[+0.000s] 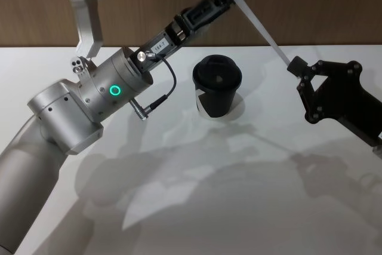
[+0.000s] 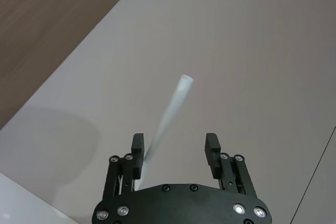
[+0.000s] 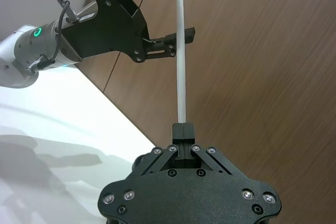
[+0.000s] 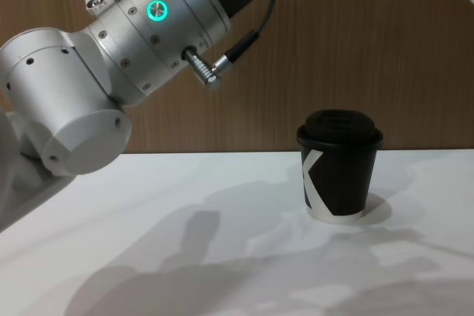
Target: Pick up the straw with one hand, pass it to the other hand, and insert it into the cup.
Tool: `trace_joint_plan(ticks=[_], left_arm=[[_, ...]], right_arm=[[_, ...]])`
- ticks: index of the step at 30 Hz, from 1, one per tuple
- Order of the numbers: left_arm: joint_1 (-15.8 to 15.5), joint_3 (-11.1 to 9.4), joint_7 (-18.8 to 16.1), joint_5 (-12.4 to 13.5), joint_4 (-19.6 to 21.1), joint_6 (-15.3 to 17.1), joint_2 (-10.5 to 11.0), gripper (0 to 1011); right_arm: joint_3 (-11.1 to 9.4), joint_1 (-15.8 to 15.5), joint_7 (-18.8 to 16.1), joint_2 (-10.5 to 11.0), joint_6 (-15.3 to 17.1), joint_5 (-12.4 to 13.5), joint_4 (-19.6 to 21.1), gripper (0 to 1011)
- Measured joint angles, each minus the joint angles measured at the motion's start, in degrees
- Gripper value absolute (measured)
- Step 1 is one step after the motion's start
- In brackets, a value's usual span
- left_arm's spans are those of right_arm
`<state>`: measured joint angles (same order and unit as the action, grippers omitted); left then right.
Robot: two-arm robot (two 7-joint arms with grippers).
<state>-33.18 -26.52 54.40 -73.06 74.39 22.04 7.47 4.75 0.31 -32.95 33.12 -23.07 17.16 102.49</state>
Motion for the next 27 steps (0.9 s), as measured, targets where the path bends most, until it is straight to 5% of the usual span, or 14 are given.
trace_joint_plan(ticks=[17, 27], left_arm=[[0.0, -0.08, 0.74, -0.39, -0.11, 0.14, 0.08, 205], [0.0, -0.07, 0.86, -0.43, -0.11, 0.19, 0.08, 111]], right_arm=[[0.0, 0.0, 0.0, 0.0, 0.0, 0.0, 0.0, 0], [0.0, 0.0, 0.0, 0.0, 0.0, 0.0, 0.0, 0]])
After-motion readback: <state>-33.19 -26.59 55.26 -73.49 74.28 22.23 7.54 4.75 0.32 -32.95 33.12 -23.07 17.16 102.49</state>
